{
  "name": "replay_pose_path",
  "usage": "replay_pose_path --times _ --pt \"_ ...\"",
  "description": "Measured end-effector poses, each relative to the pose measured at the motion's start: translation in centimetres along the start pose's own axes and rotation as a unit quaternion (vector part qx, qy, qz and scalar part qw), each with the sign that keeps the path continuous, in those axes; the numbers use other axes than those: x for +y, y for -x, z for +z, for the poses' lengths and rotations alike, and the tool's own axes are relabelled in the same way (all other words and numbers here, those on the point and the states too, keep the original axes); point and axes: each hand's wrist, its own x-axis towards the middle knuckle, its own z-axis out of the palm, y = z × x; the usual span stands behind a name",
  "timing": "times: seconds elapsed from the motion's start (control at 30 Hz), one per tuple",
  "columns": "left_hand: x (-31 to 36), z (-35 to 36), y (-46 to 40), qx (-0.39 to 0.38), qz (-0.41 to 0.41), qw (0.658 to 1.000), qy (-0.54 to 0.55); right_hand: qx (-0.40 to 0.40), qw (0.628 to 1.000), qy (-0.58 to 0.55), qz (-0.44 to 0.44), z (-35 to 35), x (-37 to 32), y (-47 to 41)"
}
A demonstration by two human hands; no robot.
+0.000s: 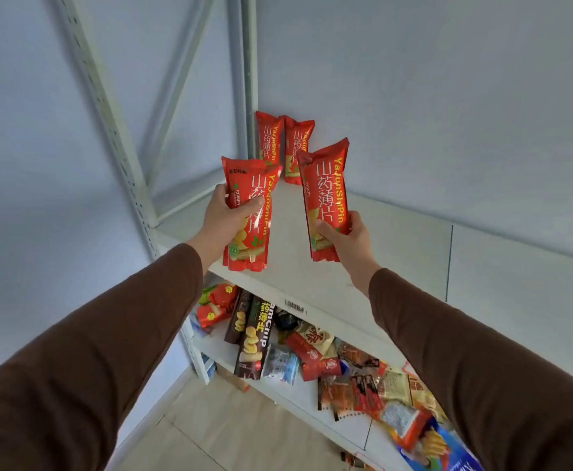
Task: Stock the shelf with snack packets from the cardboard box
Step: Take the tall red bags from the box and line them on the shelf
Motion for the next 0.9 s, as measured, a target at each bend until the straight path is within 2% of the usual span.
replay_pose_path --times 0.23,0.53,0.9 --pt "-1.9 0.4 -13.6 -0.013 0.005 0.999 -0.042 0.014 0.998 0.047 0.029 3.5 1.0 -11.3" --pt "-5.1 0.4 -31.3 -0.065 0.02 0.997 -0.035 0.06 0.996 0.023 0.059 12.2 2.4 -24.8" --pt "-9.2 1.7 -41.8 -0.127 0.039 0.991 0.005 0.115 0.992 0.028 0.047 17.0 5.5 -34.0"
